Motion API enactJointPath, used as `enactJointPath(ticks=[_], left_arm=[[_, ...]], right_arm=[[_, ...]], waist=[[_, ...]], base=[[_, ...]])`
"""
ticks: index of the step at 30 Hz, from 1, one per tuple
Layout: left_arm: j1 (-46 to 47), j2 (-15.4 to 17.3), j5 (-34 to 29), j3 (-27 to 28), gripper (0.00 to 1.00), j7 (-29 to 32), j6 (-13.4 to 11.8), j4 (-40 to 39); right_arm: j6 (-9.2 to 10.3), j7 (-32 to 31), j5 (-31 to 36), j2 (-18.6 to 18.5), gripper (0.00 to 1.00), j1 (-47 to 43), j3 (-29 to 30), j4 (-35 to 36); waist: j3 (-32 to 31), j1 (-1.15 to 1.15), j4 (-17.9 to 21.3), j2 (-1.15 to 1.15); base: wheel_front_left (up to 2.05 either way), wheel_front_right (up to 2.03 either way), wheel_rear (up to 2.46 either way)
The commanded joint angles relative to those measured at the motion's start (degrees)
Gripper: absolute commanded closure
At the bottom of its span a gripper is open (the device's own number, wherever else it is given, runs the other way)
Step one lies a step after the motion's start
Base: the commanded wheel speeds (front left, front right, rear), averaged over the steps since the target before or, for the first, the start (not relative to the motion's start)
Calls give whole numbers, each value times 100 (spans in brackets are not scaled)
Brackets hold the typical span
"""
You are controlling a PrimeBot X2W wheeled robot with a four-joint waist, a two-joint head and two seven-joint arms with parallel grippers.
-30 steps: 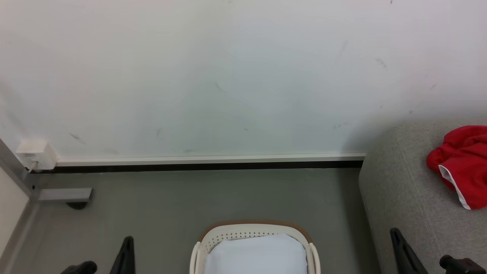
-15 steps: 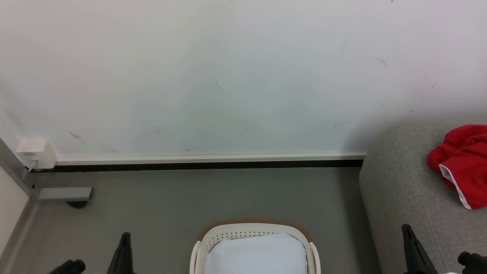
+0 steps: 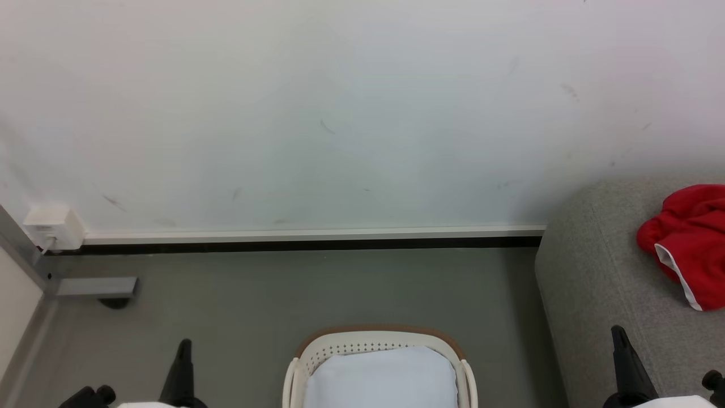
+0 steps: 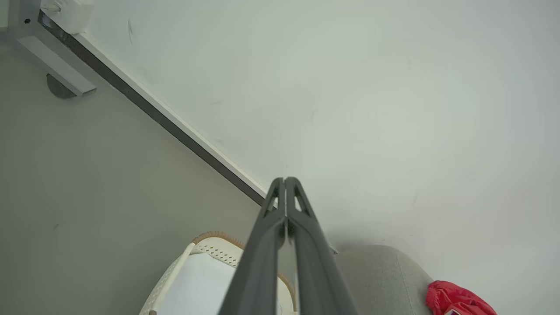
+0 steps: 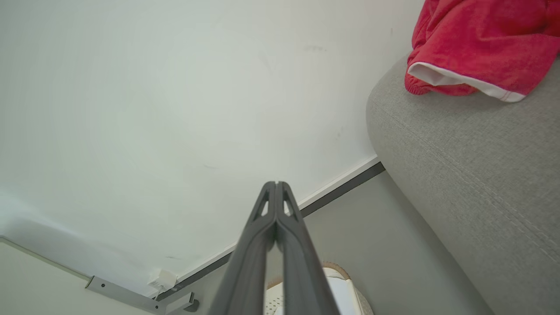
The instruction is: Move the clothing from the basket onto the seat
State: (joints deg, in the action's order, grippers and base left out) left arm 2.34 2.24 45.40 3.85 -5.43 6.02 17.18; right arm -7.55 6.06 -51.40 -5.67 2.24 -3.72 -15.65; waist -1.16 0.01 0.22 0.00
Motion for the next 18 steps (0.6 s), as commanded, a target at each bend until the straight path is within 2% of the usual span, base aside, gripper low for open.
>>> enactJointPath(ticks=[1, 18], left_arm=[[152, 48, 294, 49, 100, 57, 21, -102], [227, 59, 1473, 108, 100, 367, 60, -164]], right_arm=[[4, -53, -247, -13, 100, 138, 64, 87], [5, -355, -1303, 45, 100, 211, 298, 113]], waist=[[3, 0, -1, 0], [30, 0, -5, 0]], base=[[0, 0, 0], [0, 0, 0]])
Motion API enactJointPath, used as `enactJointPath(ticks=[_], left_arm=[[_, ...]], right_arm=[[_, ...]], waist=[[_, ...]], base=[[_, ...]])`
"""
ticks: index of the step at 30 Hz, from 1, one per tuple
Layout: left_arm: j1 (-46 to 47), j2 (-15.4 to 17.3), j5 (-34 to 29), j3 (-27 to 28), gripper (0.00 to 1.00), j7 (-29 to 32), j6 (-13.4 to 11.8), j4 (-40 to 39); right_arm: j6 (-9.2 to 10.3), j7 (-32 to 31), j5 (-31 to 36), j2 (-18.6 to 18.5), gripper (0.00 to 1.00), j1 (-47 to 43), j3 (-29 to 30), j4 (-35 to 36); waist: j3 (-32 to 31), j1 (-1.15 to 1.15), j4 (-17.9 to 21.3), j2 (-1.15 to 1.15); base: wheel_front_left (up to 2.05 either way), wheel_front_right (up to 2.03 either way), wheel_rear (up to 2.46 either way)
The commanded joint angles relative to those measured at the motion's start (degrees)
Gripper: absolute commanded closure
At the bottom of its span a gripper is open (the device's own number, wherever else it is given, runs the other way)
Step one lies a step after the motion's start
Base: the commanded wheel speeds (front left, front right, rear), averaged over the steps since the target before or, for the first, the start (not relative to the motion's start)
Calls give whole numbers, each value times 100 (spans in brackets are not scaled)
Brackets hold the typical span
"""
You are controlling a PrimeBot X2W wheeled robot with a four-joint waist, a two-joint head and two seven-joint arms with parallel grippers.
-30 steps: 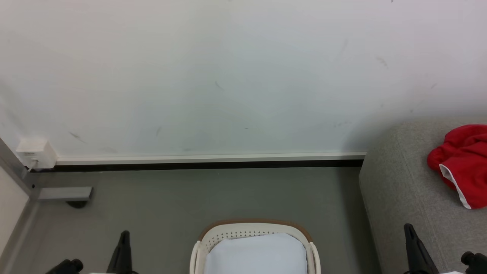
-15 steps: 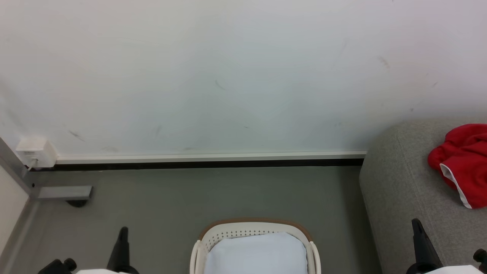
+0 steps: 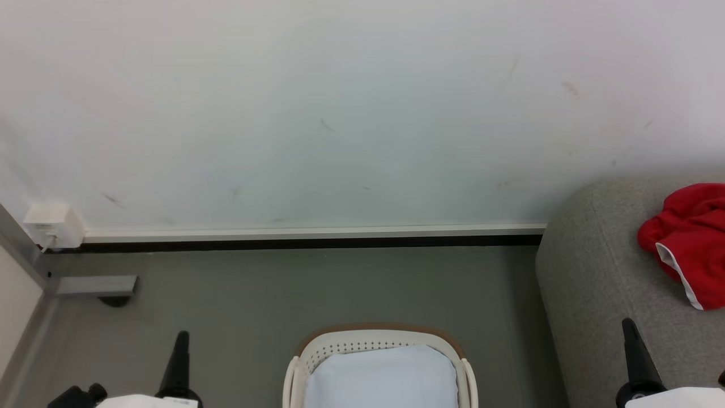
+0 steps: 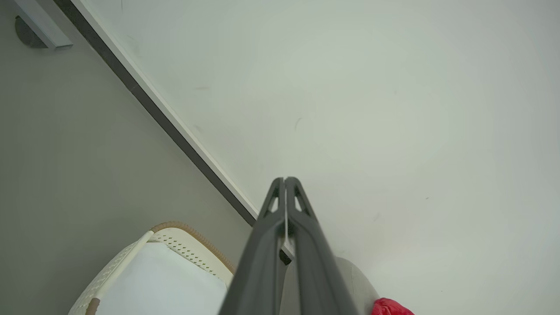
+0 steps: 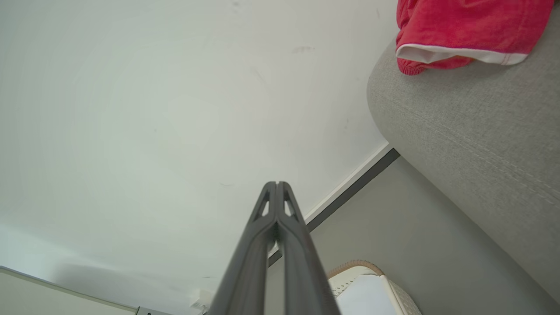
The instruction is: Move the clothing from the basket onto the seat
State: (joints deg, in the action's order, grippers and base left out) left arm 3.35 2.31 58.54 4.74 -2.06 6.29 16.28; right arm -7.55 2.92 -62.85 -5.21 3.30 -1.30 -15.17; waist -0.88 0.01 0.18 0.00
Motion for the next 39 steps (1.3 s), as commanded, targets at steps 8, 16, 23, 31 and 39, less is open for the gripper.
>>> enactJointPath(ticks=[8, 16, 23, 31, 39], left_arm=[[160, 56, 669, 47, 100, 162, 45, -102], [181, 59, 1108, 74, 100, 282, 63, -126], [209, 62, 1485, 96, 100, 377, 72, -146], [226, 65, 1838, 114, 100, 469, 87, -160], [252, 69, 2222, 133, 100, 576, 94, -177]], right_arm=[[6, -172, -598, 27, 100, 148, 154, 76], [7, -290, -1006, 51, 100, 182, 252, 88], [7, -392, -1337, 68, 100, 188, 327, 98], [8, -485, -1649, 85, 100, 218, 404, 107], [8, -585, -1985, 108, 100, 253, 484, 115]], waist=[[14, 0, -3, 0], [27, 0, -5, 0], [38, 0, -6, 0], [49, 0, -8, 0], [61, 0, -10, 0]], base=[[0, 0, 0], [0, 0, 0], [0, 0, 0], [0, 0, 0], [0, 0, 0]])
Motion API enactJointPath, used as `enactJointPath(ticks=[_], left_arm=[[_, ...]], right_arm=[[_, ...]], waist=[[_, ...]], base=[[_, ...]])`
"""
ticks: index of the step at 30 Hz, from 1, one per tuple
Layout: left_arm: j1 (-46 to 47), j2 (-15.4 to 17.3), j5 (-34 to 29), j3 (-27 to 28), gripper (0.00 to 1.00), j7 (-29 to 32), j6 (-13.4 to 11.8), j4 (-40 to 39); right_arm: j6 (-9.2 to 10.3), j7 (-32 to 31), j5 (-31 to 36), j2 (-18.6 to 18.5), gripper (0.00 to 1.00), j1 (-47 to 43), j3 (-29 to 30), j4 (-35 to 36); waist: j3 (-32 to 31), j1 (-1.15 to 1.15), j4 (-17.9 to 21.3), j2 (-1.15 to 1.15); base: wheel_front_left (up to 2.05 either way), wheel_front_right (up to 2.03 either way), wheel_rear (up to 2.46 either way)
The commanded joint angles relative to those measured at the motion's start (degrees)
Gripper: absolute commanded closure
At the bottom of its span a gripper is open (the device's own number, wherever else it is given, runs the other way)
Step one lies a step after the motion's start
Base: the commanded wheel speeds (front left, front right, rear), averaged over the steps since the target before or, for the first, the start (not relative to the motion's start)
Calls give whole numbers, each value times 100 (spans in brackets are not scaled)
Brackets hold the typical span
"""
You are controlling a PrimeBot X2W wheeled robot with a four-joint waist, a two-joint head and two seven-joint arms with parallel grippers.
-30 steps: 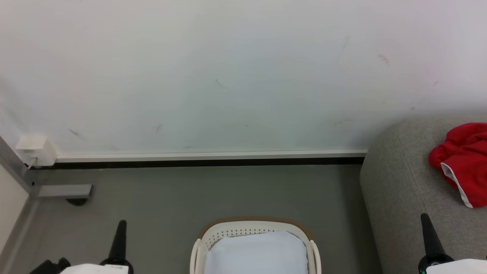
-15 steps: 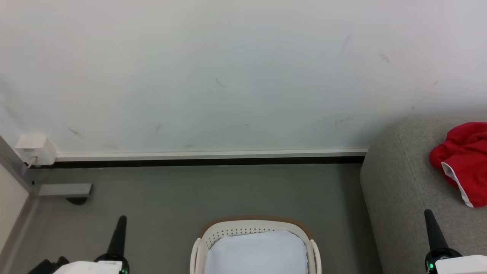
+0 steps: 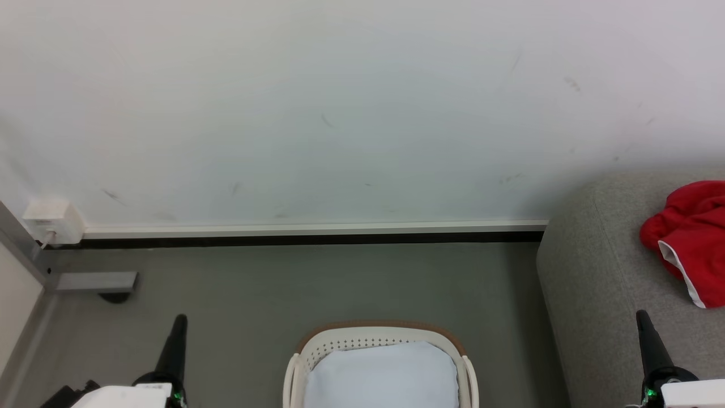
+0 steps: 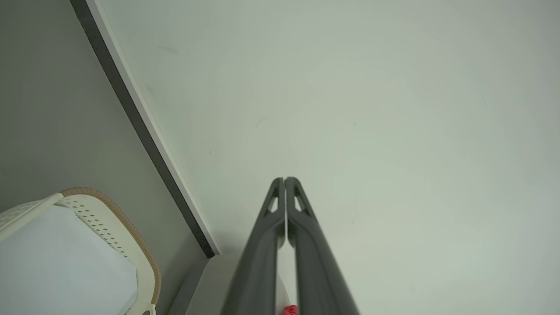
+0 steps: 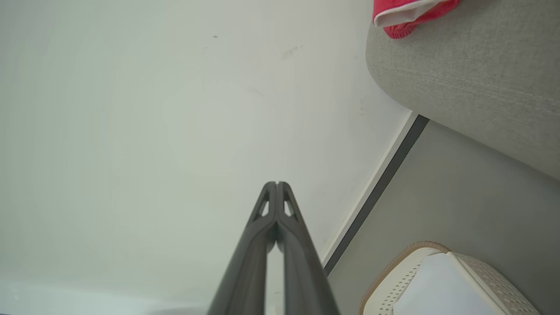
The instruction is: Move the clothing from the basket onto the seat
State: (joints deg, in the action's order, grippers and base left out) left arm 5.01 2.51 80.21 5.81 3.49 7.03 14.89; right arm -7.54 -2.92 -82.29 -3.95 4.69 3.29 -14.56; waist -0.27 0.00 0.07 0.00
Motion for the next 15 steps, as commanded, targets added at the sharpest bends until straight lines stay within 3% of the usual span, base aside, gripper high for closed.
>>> enactJointPath(ticks=[1, 15], left_arm=[[88, 50, 104, 28, 100, 28, 22, -40], [118, 54, 708, 57, 100, 191, 48, -66]], right_arm=[[7, -10, -78, -16, 100, 118, 35, 56], [9, -179, -632, 27, 100, 132, 170, 67]], waist=[[1, 0, 0, 0], [23, 0, -4, 0]], base=[[0, 0, 0], [0, 0, 0]])
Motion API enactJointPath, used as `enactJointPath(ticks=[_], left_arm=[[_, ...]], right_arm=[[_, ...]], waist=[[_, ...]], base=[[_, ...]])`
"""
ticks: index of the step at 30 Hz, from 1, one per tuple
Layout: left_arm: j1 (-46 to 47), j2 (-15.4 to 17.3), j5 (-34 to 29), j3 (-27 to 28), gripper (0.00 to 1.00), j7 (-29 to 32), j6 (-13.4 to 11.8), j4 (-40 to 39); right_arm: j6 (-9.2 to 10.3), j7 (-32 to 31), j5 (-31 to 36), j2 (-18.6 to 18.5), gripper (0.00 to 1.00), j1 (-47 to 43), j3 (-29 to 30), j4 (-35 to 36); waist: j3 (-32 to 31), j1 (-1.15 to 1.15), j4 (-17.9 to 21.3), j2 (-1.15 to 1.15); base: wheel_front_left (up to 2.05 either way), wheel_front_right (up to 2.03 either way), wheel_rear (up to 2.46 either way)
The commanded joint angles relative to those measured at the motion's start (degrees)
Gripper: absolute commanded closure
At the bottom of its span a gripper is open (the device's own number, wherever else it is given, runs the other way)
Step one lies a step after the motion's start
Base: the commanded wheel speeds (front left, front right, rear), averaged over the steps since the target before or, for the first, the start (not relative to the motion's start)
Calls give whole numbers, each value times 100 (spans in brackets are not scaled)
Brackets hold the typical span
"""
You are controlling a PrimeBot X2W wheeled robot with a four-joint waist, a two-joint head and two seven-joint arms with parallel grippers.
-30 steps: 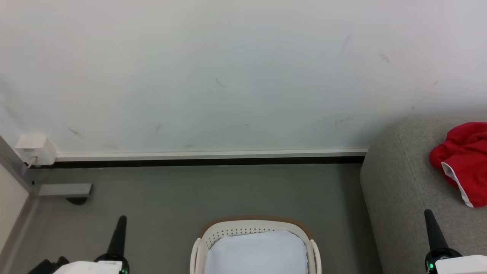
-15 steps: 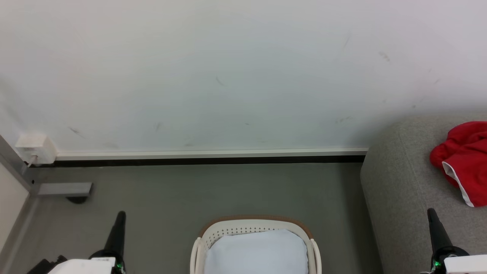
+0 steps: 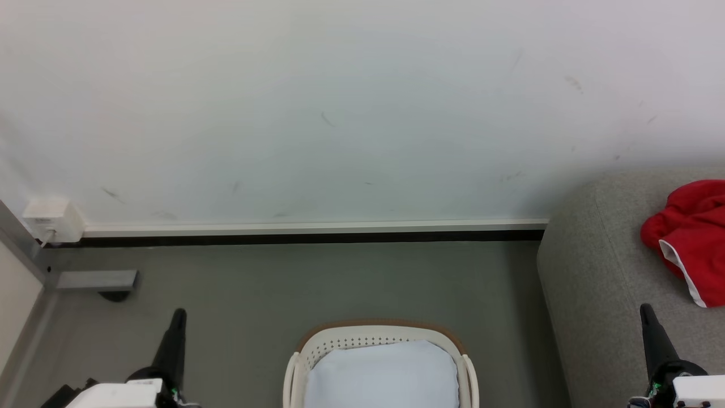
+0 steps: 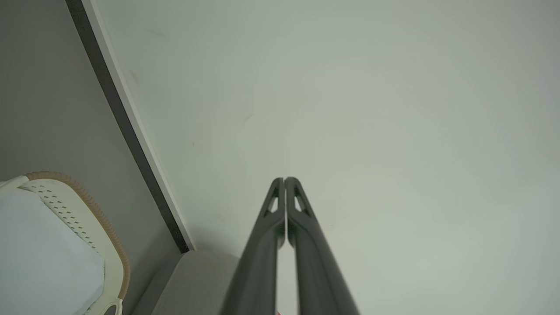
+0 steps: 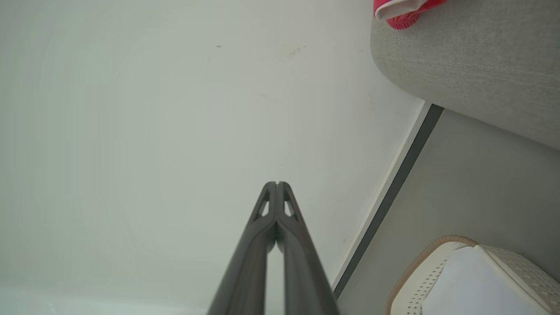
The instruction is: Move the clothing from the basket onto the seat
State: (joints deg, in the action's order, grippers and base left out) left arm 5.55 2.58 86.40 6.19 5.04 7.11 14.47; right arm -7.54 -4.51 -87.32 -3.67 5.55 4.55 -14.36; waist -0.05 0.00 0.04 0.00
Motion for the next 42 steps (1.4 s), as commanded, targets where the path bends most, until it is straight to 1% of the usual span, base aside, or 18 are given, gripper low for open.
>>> enactJointPath(ticks=[1, 14, 42], left_arm=[[68, 48, 130, 19, 100, 46, 41, -27], [98, 52, 659, 46, 100, 177, 55, -54], [92, 50, 636, 43, 100, 173, 50, -52]], right_arm=[[9, -37, -157, 1, 100, 50, 52, 48], [10, -173, -588, 38, 100, 93, 156, 57], [10, -199, -532, 54, 100, 95, 177, 50]], waist=[[3, 0, -1, 0], [23, 0, -4, 0], [23, 0, -4, 0]], base=[[0, 0, 0], [0, 0, 0], [0, 0, 0]])
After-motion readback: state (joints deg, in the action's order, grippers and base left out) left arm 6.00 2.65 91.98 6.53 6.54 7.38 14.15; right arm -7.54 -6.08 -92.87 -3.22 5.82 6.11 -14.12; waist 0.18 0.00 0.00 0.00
